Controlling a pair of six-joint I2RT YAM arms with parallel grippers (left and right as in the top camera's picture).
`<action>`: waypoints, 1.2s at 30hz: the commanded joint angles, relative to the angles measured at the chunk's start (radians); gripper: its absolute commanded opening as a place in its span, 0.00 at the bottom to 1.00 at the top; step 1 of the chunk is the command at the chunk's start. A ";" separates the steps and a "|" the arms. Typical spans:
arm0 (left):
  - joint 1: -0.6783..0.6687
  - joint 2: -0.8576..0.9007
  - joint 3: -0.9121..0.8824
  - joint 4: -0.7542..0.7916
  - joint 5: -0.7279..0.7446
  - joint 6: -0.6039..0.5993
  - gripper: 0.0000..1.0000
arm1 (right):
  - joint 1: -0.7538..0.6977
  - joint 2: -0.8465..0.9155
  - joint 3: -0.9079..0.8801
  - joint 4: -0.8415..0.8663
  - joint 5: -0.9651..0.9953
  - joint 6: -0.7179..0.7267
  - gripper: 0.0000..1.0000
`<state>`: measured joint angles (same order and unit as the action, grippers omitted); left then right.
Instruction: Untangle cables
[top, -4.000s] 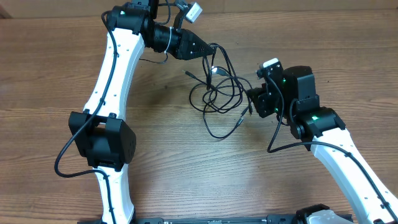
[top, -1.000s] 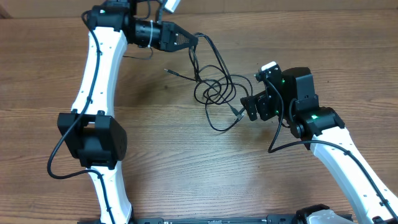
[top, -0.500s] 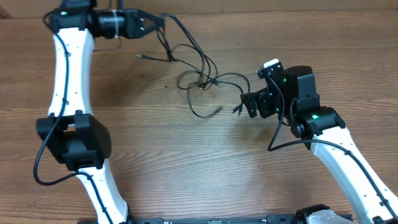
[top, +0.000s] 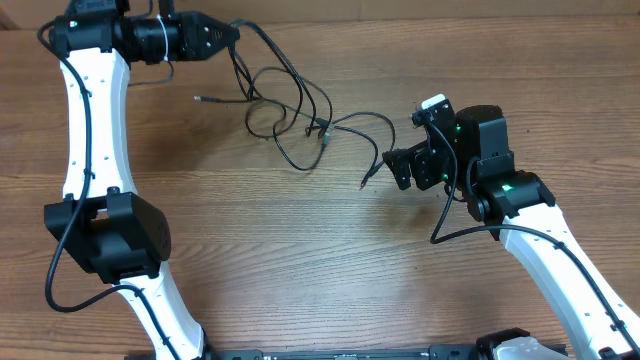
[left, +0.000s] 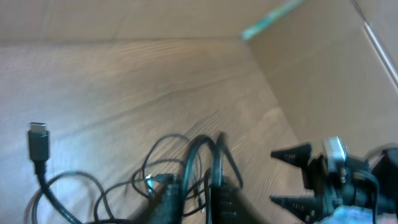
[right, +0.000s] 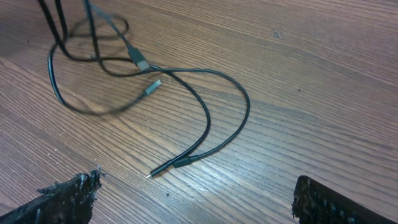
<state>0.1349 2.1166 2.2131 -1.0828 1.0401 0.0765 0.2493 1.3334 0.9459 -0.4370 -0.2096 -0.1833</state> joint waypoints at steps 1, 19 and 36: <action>-0.022 -0.037 0.015 -0.046 -0.137 -0.009 0.54 | -0.004 0.002 -0.002 0.008 -0.020 0.008 1.00; -0.045 -0.037 0.015 -0.231 -0.483 -0.010 1.00 | -0.004 0.002 -0.002 0.010 -0.020 0.008 1.00; -0.043 -0.037 0.015 -0.275 -0.628 -0.022 1.00 | -0.002 0.019 -0.003 0.021 -0.310 -0.106 1.00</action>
<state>0.0975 2.1166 2.2131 -1.3579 0.4801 0.0685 0.2493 1.3361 0.9459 -0.4290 -0.4118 -0.2424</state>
